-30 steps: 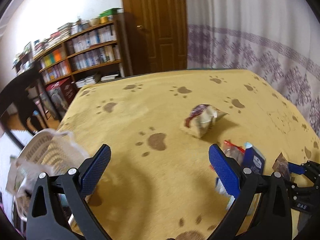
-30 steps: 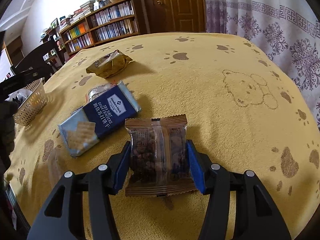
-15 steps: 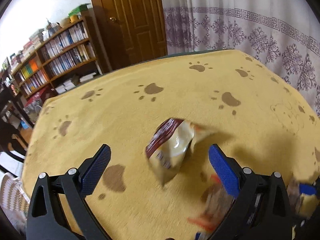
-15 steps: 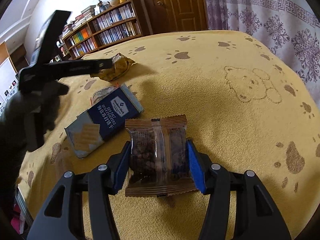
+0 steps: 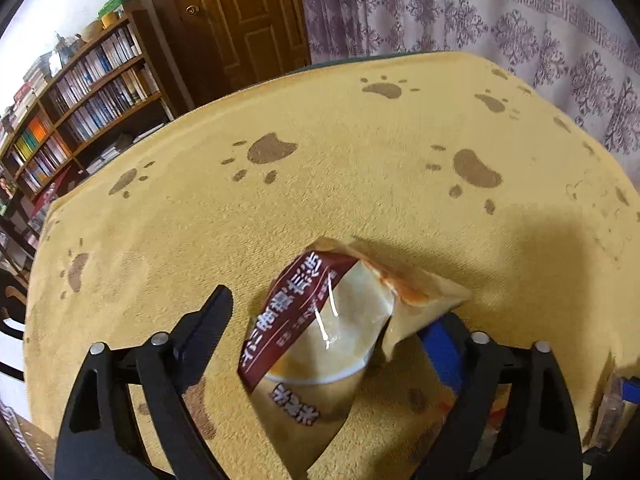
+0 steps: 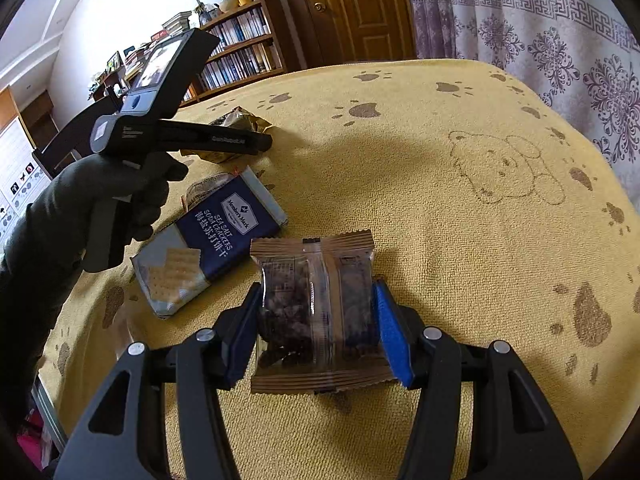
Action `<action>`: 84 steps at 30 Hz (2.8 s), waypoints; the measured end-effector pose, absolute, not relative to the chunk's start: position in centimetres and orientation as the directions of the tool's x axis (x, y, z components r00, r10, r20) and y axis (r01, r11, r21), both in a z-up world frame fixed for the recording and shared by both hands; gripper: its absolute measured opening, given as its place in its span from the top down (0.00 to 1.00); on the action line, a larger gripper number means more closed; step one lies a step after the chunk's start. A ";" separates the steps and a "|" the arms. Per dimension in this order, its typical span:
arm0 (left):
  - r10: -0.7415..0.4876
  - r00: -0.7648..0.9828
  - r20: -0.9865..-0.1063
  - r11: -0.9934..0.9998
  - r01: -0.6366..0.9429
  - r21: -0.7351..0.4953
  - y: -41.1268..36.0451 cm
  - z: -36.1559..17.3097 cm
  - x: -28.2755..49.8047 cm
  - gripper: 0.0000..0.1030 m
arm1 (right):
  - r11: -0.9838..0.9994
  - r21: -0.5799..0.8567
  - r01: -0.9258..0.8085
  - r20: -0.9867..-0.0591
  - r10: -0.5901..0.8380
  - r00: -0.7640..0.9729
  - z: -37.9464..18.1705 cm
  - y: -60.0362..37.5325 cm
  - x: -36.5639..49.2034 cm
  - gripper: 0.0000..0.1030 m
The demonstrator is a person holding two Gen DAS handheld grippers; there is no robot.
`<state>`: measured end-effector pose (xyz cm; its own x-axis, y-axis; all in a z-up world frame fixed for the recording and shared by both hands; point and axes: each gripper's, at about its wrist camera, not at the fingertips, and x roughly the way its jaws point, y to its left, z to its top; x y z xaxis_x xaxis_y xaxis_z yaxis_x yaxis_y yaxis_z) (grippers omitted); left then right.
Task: Organize snacks
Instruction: 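Carry the chip bag in the left tool into the basket and release it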
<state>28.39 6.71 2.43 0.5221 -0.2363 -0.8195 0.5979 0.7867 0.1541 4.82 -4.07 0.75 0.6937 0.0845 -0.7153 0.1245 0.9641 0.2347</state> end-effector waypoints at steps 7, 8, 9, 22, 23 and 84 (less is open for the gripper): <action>-0.275 0.515 -0.812 0.789 0.604 0.116 6.9 2.5 27.8 0.34 | 0.964 0.236 0.125 -0.715 0.085 0.694 0.8 -4.1 4.8 0.46; -0.277 0.516 -0.810 0.792 0.600 0.111 7.0 2.6 27.7 0.34 | 0.964 0.236 0.125 -0.715 0.085 0.694 0.8 -4.1 4.8 0.46; -0.278 0.519 -0.808 0.796 0.595 0.108 7.1 2.6 27.6 0.35 | 0.964 0.236 0.125 -0.715 0.086 0.694 0.8 -4.1 4.8 0.46; -0.264 0.596 -0.758 0.847 0.519 0.113 9.3 5.0 24.9 0.36 | 0.963 0.239 0.124 -0.713 0.087 0.695 0.7 -4.1 4.8 0.46; -0.259 0.608 -0.751 0.851 0.511 0.120 9.4 5.3 24.6 0.36 | 0.963 0.240 0.124 -0.713 0.087 0.696 0.7 -4.1 4.8 0.46; -0.106 0.812 -0.574 0.993 0.060 -0.098 35.7 12.9 21.2 0.34 | 0.889 0.434 0.143 -0.658 0.204 0.725 2.6 -4.3 4.3 0.47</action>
<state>21.24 35.68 12.92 0.8118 -0.1059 -0.5743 0.0600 0.9933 -0.0984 4.27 -4.32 2.57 0.7252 0.2044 -0.6575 0.1430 0.8894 0.4342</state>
